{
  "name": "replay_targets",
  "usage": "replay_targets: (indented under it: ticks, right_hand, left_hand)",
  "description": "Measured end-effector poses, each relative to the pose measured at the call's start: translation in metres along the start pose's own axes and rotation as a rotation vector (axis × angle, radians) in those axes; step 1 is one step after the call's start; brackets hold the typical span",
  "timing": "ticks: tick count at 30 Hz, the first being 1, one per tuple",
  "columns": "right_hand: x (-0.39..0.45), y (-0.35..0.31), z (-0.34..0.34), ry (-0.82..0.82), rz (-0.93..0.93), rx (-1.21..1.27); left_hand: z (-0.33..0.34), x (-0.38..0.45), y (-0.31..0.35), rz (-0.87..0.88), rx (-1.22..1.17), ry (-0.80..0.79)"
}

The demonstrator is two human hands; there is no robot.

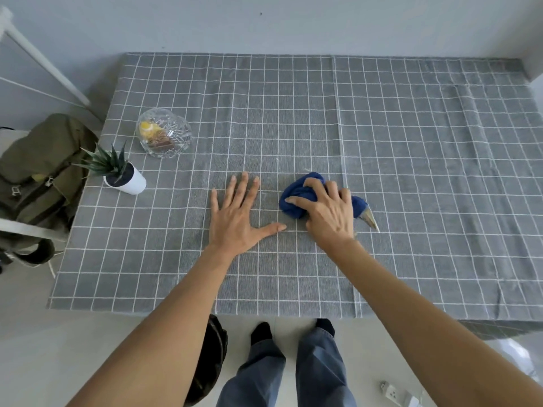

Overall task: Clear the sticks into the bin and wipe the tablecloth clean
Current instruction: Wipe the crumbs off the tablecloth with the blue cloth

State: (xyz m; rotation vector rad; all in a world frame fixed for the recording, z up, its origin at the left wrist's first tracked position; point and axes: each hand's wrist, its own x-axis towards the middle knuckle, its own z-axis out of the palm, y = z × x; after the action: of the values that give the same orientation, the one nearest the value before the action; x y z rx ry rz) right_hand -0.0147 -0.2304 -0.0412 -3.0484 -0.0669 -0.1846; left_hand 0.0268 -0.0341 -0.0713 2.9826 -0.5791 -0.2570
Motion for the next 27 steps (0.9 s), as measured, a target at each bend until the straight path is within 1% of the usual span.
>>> replay_targets:
  ticks: [5, 12, 15, 17, 19, 21, 24, 27]
  right_hand:
    - [-0.014, 0.032, 0.002, 0.006, 0.135, 0.0]
    - [-0.003, 0.02, 0.007, 0.071, 0.301, 0.123]
    - [0.013, 0.013, 0.009, 0.044, 0.26, 0.106]
    - [0.021, 0.011, 0.008, -0.011, 0.193, 0.08]
    - [0.025, 0.018, 0.005, -0.065, 0.176, 0.044]
    - [0.023, 0.031, 0.003, -0.095, 0.246, 0.005]
    - [0.024, 0.046, -0.001, -0.092, 0.379, -0.022]
    - [0.028, 0.044, -0.001, -0.08, 0.439, -0.003]
  left_hand:
    - [-0.001, 0.001, -0.001, 0.009, -0.005, -0.006]
    - [0.0, 0.0, -0.001, -0.004, -0.001, -0.007]
    - [0.001, 0.001, 0.0, -0.007, -0.006, -0.006]
    - [0.002, 0.001, -0.001, -0.005, -0.013, 0.003]
    - [0.002, 0.001, -0.001, 0.001, -0.009, 0.005]
    - [0.002, 0.001, -0.001, 0.005, -0.007, -0.005]
    - [0.001, 0.001, -0.002, 0.004, -0.011, -0.006]
    - [0.0, 0.001, -0.002, -0.002, -0.013, -0.019]
